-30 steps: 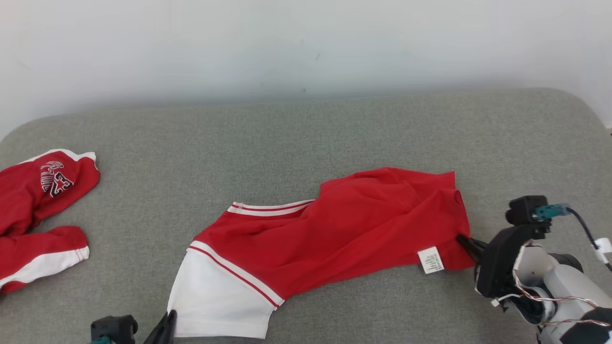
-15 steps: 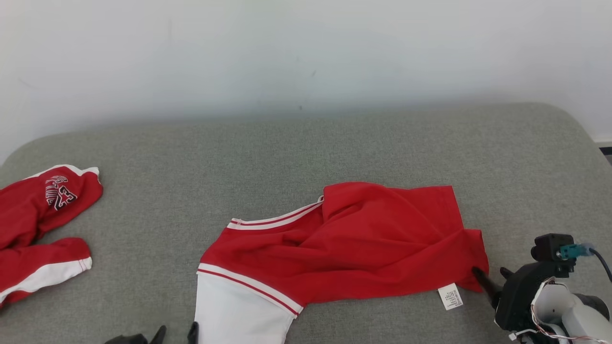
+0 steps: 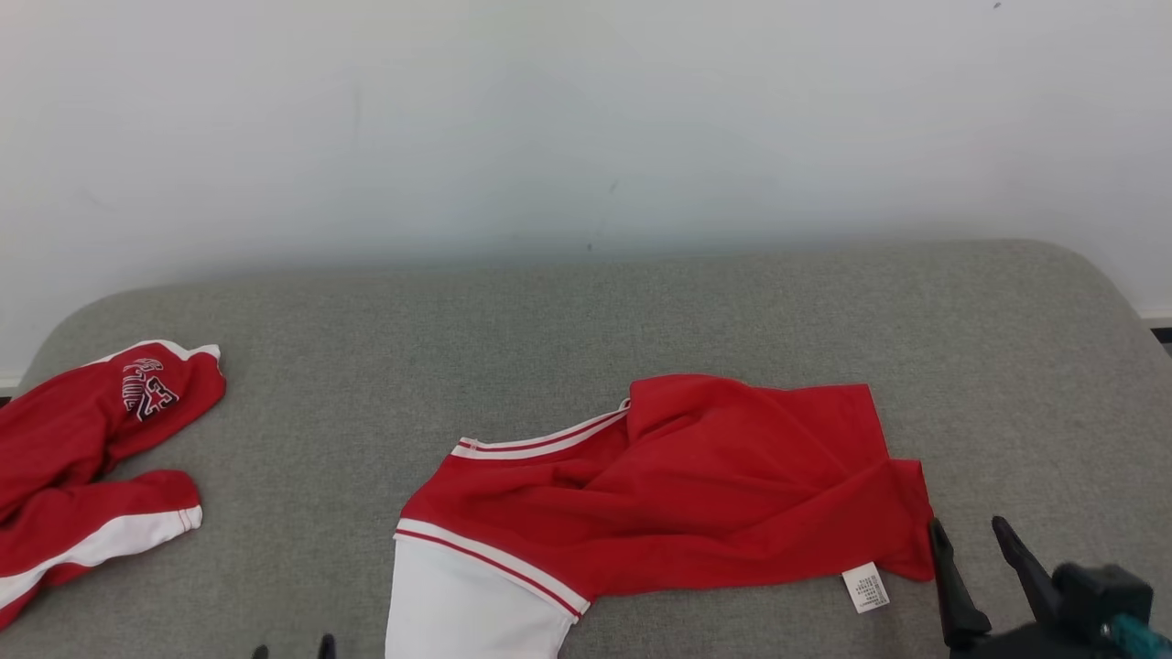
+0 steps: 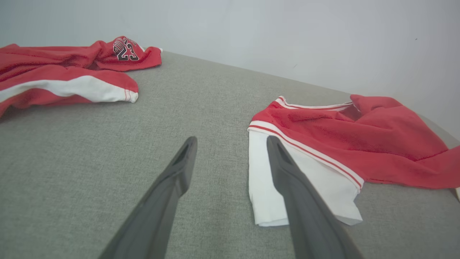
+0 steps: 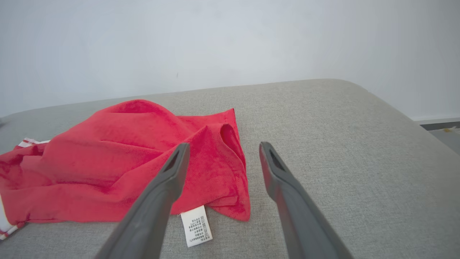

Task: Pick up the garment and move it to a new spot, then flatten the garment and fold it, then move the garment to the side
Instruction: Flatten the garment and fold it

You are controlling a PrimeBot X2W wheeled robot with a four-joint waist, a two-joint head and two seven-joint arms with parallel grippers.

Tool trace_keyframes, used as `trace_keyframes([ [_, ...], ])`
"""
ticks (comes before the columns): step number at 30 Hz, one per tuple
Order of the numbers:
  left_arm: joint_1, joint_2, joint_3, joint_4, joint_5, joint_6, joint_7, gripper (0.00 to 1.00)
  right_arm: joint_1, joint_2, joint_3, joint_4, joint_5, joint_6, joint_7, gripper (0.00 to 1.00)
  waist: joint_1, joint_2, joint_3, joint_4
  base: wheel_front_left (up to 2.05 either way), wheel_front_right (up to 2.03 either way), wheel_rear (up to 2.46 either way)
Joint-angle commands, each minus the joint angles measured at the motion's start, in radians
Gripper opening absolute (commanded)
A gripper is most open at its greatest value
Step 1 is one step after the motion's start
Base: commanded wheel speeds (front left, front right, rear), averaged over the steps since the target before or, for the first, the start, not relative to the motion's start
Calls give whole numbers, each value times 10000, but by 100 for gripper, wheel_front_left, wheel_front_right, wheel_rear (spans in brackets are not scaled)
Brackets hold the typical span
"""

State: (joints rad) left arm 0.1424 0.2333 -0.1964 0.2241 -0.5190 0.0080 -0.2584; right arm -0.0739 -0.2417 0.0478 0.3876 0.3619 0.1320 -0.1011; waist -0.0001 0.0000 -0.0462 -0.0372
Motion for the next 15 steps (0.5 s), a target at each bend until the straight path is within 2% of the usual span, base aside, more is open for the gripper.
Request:
trace_keyframes([
  [1, 224, -154, 341, -428, 326, -118, -73, 100, 441, 245, -233, -316, -643, -29, -619, 100, 1, 0, -67, 43, 0, 0, 0],
  [5, 765, -696, 1224, -1242, 937, -540, -65, 100, 1183, 994, -621, -890, -1653, -29, -1329, 100, 1, 0, -160, 98, 0, 0, 0],
  [9, 1132, -1198, 2024, -1562, 1484, -956, -68, 100, 1837, 1473, -749, -1446, -2208, -29, -1583, 100, 1, 0, -249, 122, 0, 0, 0],
  [15, 1605, -1611, 2881, -1626, 1921, -1321, -68, 100, 2694, 1818, -463, -1910, -2386, -29, -1644, 100, 1, 0, -362, 69, 0, 0, 0],
])
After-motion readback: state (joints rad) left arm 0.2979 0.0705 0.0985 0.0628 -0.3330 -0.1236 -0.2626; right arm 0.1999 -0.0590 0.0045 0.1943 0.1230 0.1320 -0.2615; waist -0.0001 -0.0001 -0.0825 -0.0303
